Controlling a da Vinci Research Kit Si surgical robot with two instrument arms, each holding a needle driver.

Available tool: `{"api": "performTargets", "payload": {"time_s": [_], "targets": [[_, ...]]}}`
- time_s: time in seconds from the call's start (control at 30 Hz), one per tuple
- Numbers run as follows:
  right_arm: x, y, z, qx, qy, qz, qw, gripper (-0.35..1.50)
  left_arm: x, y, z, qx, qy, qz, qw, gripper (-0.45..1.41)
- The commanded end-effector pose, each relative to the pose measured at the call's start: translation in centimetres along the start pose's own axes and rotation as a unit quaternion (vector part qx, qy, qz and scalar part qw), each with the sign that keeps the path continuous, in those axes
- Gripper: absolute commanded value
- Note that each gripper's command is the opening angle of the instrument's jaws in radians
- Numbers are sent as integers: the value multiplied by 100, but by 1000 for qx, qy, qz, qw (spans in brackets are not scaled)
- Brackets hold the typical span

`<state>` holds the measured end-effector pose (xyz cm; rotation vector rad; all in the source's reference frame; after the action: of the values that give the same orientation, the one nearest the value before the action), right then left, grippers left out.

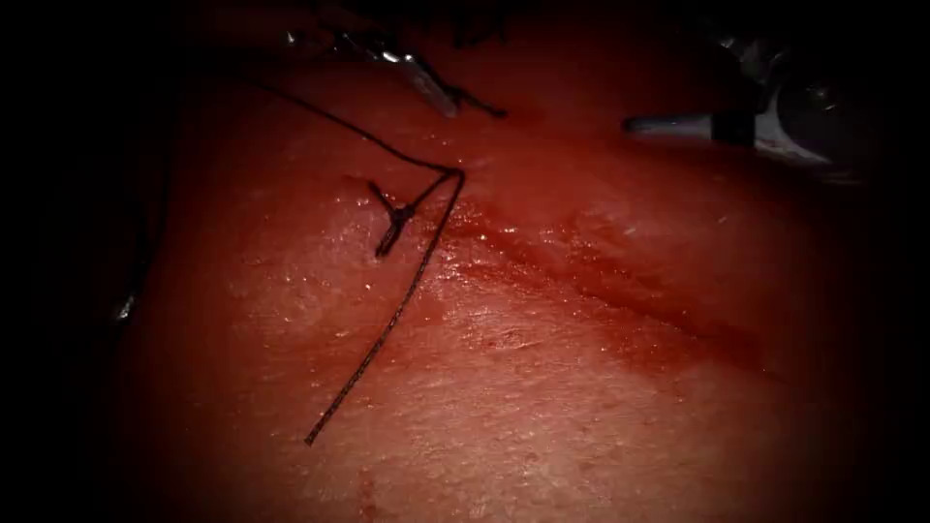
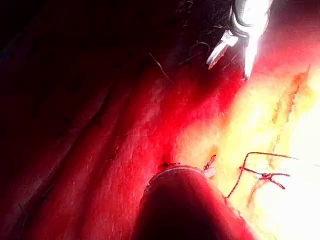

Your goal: Wound Closure

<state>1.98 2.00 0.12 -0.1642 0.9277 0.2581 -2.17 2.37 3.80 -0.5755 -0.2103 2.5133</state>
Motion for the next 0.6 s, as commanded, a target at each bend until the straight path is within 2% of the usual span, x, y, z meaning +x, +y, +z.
{"api": "performTargets", "payload": {"time_s": [0.03, 0.07, 0.13, 0.23, 0.37, 0.47, 0.6], "targets": [[1, -4, 10, 1, 2, 0, 1000, 130, 3, -4, 8, 17, -3, 13, 1000, 96], [1, -6, 11, 3, 2, -1, 1000, 130, 2, -6, 9, 26, -5, 25, 999, 98], [2, -8, 14, 5, 1, -1, 1000, 130, -3, -13, 9, 72, -19, 76, 994, 101], [3, -9, 15, 6, 1, -1, 1000, 130, -7, -15, 7, 93, -31, 101, 990, 103], [3, -9, 16, 6, 1, -4, 1000, 130, -12, -22, 0, 128, -59, 157, 977, 101], [3, -10, 16, 7, 0, -5, 1000, 130, -23, -39, -12, 164, -95, 218, 958, 101], [3, -12, 18, 7, -2, -5, 1000, 130, -32, -43, -20, 169, -115, 265, 942, 99]]}}
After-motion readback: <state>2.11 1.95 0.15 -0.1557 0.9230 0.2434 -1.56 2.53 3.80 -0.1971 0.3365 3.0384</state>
